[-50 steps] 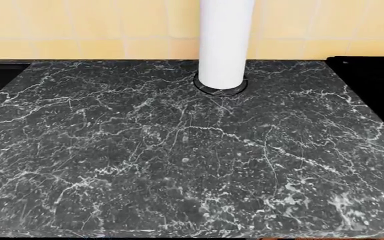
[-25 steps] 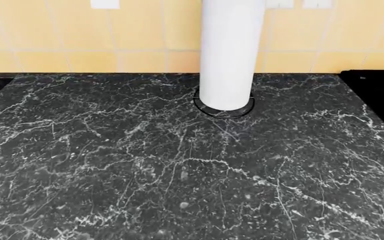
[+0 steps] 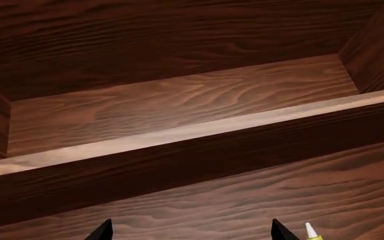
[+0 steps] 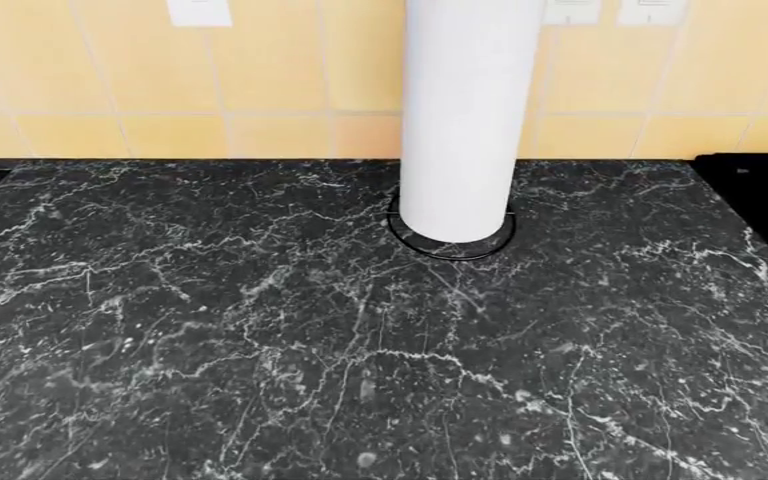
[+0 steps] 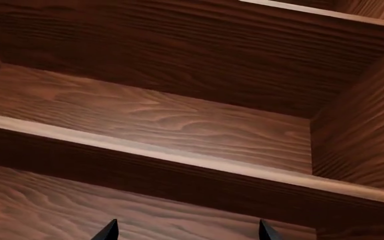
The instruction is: Pick and place the shaker into the drawer. Then close the cabinet.
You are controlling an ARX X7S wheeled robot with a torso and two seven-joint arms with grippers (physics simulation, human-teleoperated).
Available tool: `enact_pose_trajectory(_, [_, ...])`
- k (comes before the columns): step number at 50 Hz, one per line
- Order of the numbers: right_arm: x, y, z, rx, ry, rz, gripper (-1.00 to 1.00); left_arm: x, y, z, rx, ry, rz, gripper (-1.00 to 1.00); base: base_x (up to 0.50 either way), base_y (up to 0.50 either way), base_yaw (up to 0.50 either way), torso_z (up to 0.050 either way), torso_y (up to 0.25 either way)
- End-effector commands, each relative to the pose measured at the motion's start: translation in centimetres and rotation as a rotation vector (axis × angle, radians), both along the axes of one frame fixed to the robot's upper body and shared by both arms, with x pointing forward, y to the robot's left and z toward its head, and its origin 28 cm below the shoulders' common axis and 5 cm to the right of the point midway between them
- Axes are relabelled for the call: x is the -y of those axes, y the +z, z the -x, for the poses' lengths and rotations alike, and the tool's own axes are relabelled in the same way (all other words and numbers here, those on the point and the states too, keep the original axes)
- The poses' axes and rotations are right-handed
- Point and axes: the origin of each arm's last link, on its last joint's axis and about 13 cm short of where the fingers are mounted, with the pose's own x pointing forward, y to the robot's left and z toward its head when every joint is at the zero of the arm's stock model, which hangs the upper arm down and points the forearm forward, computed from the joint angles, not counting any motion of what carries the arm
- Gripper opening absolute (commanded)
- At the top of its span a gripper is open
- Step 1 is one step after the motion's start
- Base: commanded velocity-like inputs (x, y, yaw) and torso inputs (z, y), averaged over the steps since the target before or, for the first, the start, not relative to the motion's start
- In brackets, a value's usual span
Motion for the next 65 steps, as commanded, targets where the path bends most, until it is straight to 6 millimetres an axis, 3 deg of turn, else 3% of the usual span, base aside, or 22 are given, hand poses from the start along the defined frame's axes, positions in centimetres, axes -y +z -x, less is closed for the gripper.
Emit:
enact_pose_trajectory(1, [0.0, 0.0, 0.2, 0.007, 0.006, 0.001, 1.00, 0.0, 0.0, 0.1, 0.000, 0.004, -0.001, 1.00, 0.00, 0.00, 0.00, 0.000, 0.000])
enact_pose_trajectory(11, [-0.1, -0.2, 0.3, -0.012, 0.017, -0.001, 1.00, -0.2, 0.0, 0.3, -0.002, 0.009, -0.002, 1.00, 0.00, 0.00, 0.00, 0.000, 0.000])
enact_pose_trajectory(24, [-0.8, -2.5, -0.9, -0.382, 0.062, -0.067, 1.00, -0.3, -0.1, 0.2, -0.015, 0.020, -0.003, 1.00, 0.00, 0.00, 0.00, 0.000, 0.000])
enact_pose_trajectory(48, [0.1, -3.2, -0.6, -0.461, -0.065, -0.165, 1.00, -0.1, -0.2, 0.1, -0.030, 0.026, -0.008, 1.00, 0.00, 0.00, 0.00, 0.000, 0.000])
enact_pose_trajectory(65, [-0.3, -3.8, -3.4, -0.604, 0.034, -0.226, 1.00, 0.2, -0.2, -0.3, -0.032, 0.024, -0.007, 1.00, 0.00, 0.00, 0.00, 0.000, 0.000])
